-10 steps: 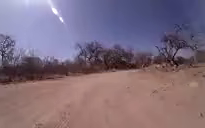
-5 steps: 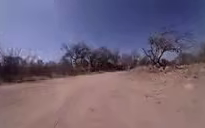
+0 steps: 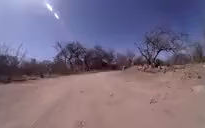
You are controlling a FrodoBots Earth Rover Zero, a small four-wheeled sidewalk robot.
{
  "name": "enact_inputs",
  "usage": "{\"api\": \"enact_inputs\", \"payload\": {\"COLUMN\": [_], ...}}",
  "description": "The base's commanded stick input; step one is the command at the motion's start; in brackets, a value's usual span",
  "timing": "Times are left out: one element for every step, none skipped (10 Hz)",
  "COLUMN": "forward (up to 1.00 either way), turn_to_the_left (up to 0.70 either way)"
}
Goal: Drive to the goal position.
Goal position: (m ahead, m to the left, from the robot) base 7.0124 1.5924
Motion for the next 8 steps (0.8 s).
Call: {"api": "enact_inputs", "payload": {"forward": [1.0,1.0,1.0,1.0,1.0,1.0,1.0,1.0], "turn_to_the_left": [0.17,0.0,0.0,0.0,0.0,0.0,0.0,0.0]}}
